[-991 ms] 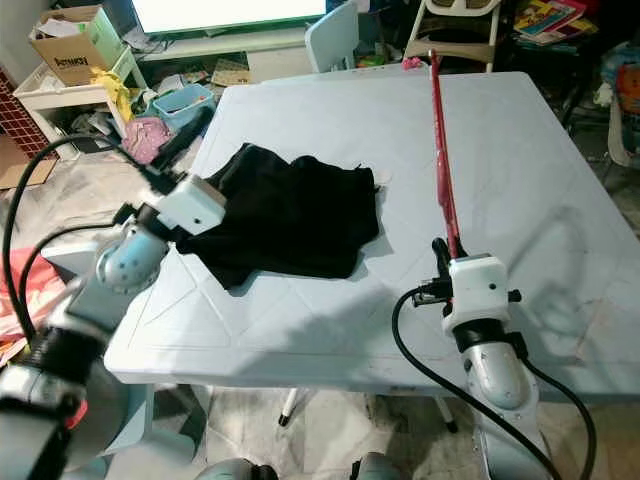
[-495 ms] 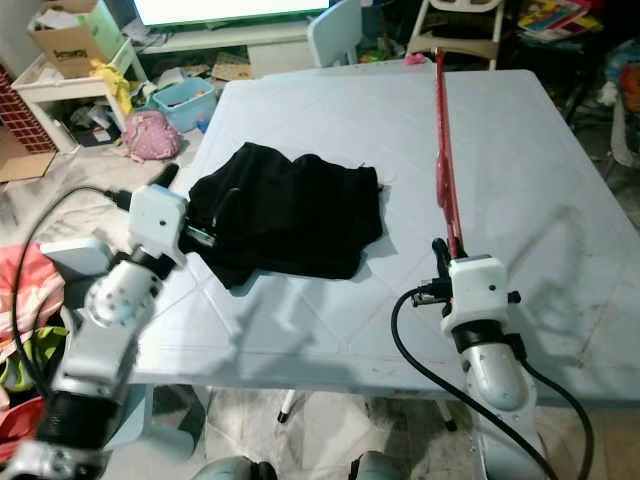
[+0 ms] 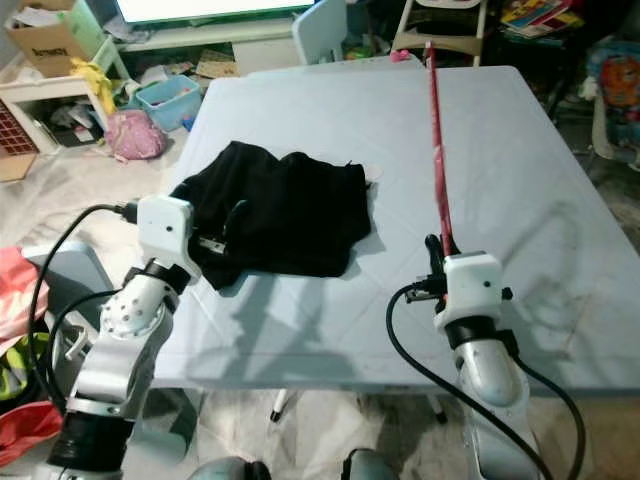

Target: Hang hanger

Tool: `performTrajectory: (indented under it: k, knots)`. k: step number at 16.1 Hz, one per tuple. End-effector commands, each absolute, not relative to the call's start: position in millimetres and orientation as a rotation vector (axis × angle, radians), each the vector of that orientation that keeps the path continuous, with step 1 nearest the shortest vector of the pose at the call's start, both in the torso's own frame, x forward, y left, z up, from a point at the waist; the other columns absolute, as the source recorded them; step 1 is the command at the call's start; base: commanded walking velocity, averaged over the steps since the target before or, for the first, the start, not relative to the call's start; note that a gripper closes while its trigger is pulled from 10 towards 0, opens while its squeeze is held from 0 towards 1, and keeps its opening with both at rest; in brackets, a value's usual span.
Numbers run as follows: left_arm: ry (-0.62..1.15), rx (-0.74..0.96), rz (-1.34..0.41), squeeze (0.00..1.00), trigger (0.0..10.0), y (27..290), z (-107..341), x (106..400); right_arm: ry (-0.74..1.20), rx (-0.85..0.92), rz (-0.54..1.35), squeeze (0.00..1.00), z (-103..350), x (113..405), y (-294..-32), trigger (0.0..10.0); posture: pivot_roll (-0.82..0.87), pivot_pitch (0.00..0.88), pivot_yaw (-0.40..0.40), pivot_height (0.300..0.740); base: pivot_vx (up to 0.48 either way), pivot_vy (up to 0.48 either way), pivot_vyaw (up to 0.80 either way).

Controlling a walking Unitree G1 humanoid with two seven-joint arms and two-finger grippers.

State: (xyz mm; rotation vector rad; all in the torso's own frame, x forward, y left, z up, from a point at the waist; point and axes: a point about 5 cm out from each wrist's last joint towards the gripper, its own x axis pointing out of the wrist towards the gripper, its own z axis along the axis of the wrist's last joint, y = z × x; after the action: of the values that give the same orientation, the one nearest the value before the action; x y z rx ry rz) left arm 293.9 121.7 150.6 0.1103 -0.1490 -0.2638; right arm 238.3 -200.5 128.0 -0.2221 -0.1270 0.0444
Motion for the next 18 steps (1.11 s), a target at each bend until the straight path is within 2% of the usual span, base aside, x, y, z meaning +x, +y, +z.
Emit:
performTrajectory:
  k: [1, 11, 15, 18]
  knots:
    - [-0.149, 0.123, -0.259, 0.00, 10.0, 124.9, 154.3, 293.6, -0.017, -0.191, 0.046, 0.00, 106.5, 232.4, -200.4, 10.0, -0.05, 0.048, 0.084, 0.740, -0.334, 0.000, 0.00]
    - [-0.135, 0.115, -0.263, 0.00, 10.0, 122.2, 155.5, 293.9, -0.011, -0.189, 0.050, 0.00, 105.2, 234.0, -200.4, 10.0, -0.05, 0.039, 0.083, 0.740, -0.343, 0.000, 0.00]
    - [-0.134, 0.115, -0.264, 0.00, 10.0, 120.2, 156.7, 294.2, -0.011, -0.195, 0.043, 0.00, 105.1, 234.6, -201.3, 10.0, -0.05, 0.038, 0.084, 0.740, 0.000, 0.000, 0.00]
    - [-0.124, 0.102, -0.265, 0.00, 10.0, 120.5, 156.3, 295.6, -0.009, -0.187, 0.044, 0.00, 104.3, 234.8, -200.8, 10.0, -0.05, 0.038, 0.084, 0.740, 0.000, 0.467, 0.00]
